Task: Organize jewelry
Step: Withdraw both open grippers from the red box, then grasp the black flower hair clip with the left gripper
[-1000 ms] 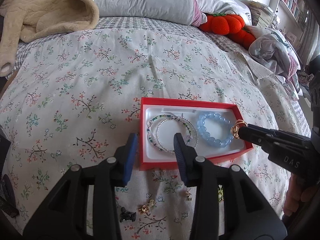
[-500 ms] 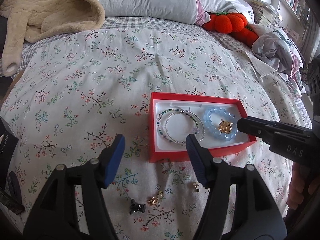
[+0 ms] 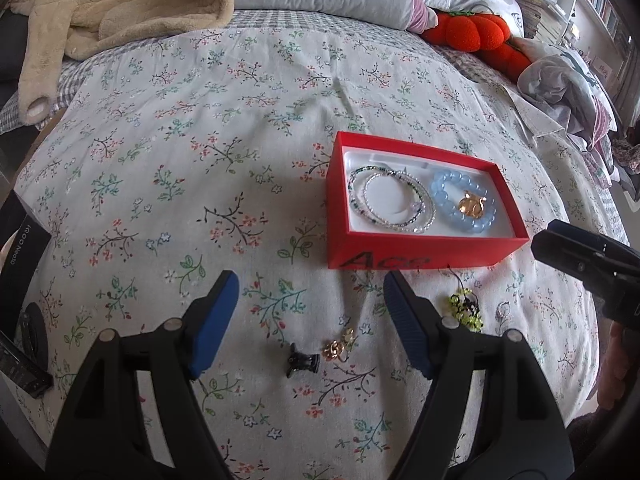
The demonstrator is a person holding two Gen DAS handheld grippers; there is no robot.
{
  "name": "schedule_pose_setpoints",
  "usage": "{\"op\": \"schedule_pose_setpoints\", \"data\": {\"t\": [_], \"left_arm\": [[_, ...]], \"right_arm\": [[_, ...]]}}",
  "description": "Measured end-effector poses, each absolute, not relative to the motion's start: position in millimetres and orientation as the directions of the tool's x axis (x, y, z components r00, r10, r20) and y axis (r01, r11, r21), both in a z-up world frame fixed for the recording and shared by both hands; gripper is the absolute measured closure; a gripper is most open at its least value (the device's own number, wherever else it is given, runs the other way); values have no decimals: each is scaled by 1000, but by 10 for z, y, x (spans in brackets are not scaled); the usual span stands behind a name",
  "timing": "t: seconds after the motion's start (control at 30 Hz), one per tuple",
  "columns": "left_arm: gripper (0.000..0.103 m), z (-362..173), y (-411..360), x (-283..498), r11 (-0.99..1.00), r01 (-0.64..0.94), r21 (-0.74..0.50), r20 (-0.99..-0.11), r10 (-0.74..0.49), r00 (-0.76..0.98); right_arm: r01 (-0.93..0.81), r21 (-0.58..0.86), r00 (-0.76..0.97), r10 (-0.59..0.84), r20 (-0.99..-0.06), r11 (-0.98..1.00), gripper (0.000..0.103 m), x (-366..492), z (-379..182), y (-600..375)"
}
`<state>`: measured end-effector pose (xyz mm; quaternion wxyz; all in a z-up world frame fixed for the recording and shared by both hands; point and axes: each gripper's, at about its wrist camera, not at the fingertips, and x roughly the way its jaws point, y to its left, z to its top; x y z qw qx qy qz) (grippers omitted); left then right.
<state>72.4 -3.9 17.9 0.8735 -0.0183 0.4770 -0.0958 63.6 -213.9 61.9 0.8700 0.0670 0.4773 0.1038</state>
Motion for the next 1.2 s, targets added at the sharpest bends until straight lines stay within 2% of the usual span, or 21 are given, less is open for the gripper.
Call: {"op": "schedule_pose_setpoints", "data": {"t": [0.33, 0.77, 0.93, 1.13, 1.2], "left_arm": [[23, -30, 110, 520, 985, 166, -43, -845, -124, 520], [23, -247, 114, 288, 956, 290, 51, -869, -101, 485], [23, -300, 62, 264, 941, 338, 30, -877, -138, 461], [23, -305, 45, 296, 935, 351, -56, -873, -216, 437], [30, -315, 31, 312, 932, 352, -84, -872, -240, 427]], "right_arm": [[-107, 206, 503, 232, -833, 973, 29, 395, 444, -2185], [-109, 110, 453, 148, -879, 988, 29, 193, 77, -2271], [-115, 98, 441, 139, -886, 989, 29, 143, 30, -2291], [-115, 94, 442, 136, -887, 989, 29, 116, 34, -2314], [-112, 93, 439, 133, -888, 989, 29, 118, 29, -2323]]}}
